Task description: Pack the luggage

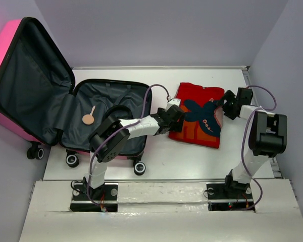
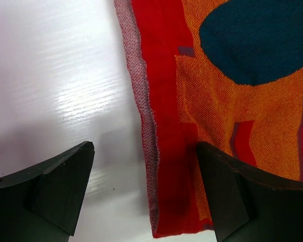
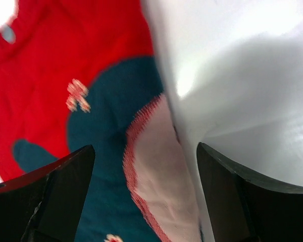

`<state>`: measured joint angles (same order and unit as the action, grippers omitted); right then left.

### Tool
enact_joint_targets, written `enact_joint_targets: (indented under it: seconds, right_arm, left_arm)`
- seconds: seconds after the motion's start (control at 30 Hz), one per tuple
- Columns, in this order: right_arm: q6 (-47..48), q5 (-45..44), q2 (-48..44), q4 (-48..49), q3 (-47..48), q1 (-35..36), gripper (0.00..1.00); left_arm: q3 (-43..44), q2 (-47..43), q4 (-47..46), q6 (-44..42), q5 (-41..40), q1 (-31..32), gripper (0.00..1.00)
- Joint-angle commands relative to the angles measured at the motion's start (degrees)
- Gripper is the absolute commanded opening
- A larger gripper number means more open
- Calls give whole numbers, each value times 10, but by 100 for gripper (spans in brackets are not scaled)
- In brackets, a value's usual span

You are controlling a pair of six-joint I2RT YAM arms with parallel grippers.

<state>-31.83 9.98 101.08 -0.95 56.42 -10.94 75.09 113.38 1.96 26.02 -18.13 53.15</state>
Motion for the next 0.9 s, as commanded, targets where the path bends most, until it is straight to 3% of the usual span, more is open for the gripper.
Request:
enact_joint_targets:
  seconds: [0.0,0.27,0.47,0.6,0.67,0.7,0.8,0.83,0.87]
  right_arm:
    - [-16,15,39,39,50,-5,88]
    - [-23,57,114,37,119,-10,84]
    - [-44,119,156,58,128,-10,71]
    - [-78,168,167,107,106,-10,52]
    - [-87,190,164,136,92,-10,43]
    - [-96,197,162,148,85,-10,35]
    - [-123,231,138,221,47,-10,20]
    - [-130,239,128,255,38,-10,17]
    - [-137,245,117,271,27,-10,14]
  left_arm:
    - [9,16,-16,4,16,1,94]
    - [-1,56,-55,18,88,-2,90]
    - [-20,65,-78,27,111,-2,77]
    - [-36,61,-102,39,138,-2,63]
    - [-43,61,-117,46,145,-2,49]
    - [-47,57,-122,47,145,-2,36]
    - [-56,41,-139,49,144,-2,18]
    - [-60,34,-141,49,142,-2,6]
    - [-64,23,-144,49,140,-2,6]
